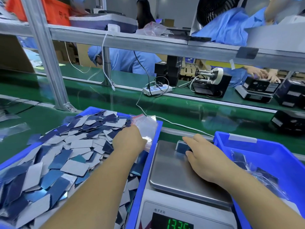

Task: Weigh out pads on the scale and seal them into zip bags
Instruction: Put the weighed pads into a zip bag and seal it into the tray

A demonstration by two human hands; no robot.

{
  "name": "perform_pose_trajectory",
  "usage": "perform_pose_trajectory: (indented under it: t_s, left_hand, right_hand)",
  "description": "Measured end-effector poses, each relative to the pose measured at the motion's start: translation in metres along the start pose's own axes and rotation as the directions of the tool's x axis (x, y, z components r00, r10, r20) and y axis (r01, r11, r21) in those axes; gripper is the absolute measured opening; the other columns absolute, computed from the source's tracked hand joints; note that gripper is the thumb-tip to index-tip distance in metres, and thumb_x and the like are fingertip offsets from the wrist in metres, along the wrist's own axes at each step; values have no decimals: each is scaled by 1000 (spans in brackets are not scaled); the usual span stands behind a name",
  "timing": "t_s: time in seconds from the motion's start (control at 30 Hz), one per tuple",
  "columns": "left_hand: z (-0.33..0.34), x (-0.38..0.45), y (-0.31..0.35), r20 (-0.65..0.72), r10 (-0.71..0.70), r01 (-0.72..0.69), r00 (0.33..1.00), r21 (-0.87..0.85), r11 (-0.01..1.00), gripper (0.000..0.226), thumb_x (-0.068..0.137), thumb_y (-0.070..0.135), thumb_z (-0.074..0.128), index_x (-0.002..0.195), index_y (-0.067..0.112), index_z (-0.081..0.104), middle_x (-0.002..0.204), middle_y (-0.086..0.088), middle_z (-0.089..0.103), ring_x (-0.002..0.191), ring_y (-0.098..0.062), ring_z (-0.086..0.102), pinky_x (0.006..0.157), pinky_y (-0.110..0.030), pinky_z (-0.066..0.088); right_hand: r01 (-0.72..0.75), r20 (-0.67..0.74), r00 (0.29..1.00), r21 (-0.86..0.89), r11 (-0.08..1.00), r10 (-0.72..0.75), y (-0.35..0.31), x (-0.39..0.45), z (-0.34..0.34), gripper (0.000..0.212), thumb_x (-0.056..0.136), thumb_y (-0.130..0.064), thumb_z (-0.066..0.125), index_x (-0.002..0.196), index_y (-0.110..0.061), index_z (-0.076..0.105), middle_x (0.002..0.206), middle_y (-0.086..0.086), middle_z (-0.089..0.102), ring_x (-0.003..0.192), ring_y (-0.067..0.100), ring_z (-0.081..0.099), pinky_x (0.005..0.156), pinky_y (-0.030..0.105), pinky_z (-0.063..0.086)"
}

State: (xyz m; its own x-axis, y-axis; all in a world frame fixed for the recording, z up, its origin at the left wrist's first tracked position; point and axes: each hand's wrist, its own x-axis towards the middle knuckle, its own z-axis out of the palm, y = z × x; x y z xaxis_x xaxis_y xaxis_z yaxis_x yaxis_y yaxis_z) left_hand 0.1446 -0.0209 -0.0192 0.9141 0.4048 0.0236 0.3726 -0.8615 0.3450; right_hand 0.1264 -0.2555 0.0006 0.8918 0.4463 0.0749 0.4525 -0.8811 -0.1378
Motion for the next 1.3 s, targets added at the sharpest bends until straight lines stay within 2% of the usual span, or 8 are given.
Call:
perform_pose_trajectory:
  t_s: [0.3, 0.4, 0.53, 0.67, 0.93, 1.07, 1.17, 1.3]
  left_hand:
    - [-11, 4, -9, -107, -11, -11, 994, -202, 979, 15, 84, 10, 57, 83, 17, 70, 86, -2, 69, 80, -25, 64, 61, -30, 49]
    - [-17, 0, -4, -189, 17, -79, 982, -325, 942, 16, 86, 15, 59, 73, 23, 64, 78, 8, 66, 69, -21, 60, 58, -27, 46]
    - [-24, -13, 16, -96, 154, -166, 983, -817, 552, 14, 83, 21, 74, 72, 24, 66, 70, 16, 66, 64, -9, 62, 54, -31, 56]
    - [-20, -30, 37, 7, 321, -89, 947, -955, 282, 26, 82, 2, 78, 75, 16, 57, 72, -4, 61, 63, -14, 56, 55, -21, 52]
    - [-20, -49, 47, 46, 489, -53, 871, -981, 186, 46, 64, 12, 85, 90, 17, 48, 79, -4, 60, 75, -23, 57, 68, -37, 49]
    - [-26, -53, 50, 301, 485, 333, 821, -943, 21, 66, 62, 24, 87, 112, 21, 43, 78, -3, 69, 63, -21, 64, 56, -28, 53]
    - [-29, -57, 48, 376, 573, 319, 728, -926, 202, 53, 66, 37, 86, 106, 17, 59, 81, -4, 74, 68, -19, 70, 55, -23, 52]
    - [-25, -60, 50, 258, 572, 105, 779, -952, 286, 6, 76, 25, 80, 76, 23, 75, 72, 1, 69, 66, -13, 64, 57, -18, 48]
  right_hand:
    - [34, -80, 997, 141, 989, -22, 2, 0, -7, 16, 97, -22, 53, 109, -28, 61, 102, -10, 54, 96, 16, 53, 84, 31, 44]
    - [64, -164, 986, 292, 954, -16, 1, -1, -8, 17, 95, -20, 58, 94, -37, 61, 94, -15, 58, 89, 2, 53, 74, 13, 38]
    - [78, -137, 989, 799, 597, 54, -3, 0, -13, 20, 86, -26, 64, 96, -41, 72, 88, -21, 69, 79, -4, 59, 79, 17, 42]
    - [143, -157, 987, 961, 235, 44, -5, 0, -16, 27, 78, -17, 64, 101, -24, 77, 96, -3, 75, 89, 10, 64, 85, 27, 45]
    - [125, -126, 982, 992, 17, 140, -9, -1, -17, 25, 90, 9, 55, 97, -3, 75, 94, 15, 74, 84, 24, 65, 77, 31, 54]
    - [209, -202, 956, 978, -10, 212, -10, 1, -18, 24, 87, 5, 59, 95, -8, 77, 88, 11, 73, 80, 20, 64, 74, 30, 53]
    - [259, -257, 946, 966, 17, 196, -7, -1, -19, 23, 82, -3, 63, 98, -13, 78, 95, 11, 75, 85, 23, 67, 78, 32, 55]
    - [262, -277, 951, 958, 119, 136, -6, -3, -19, 25, 85, -1, 63, 105, -10, 75, 98, 13, 75, 90, 28, 69, 81, 41, 53]
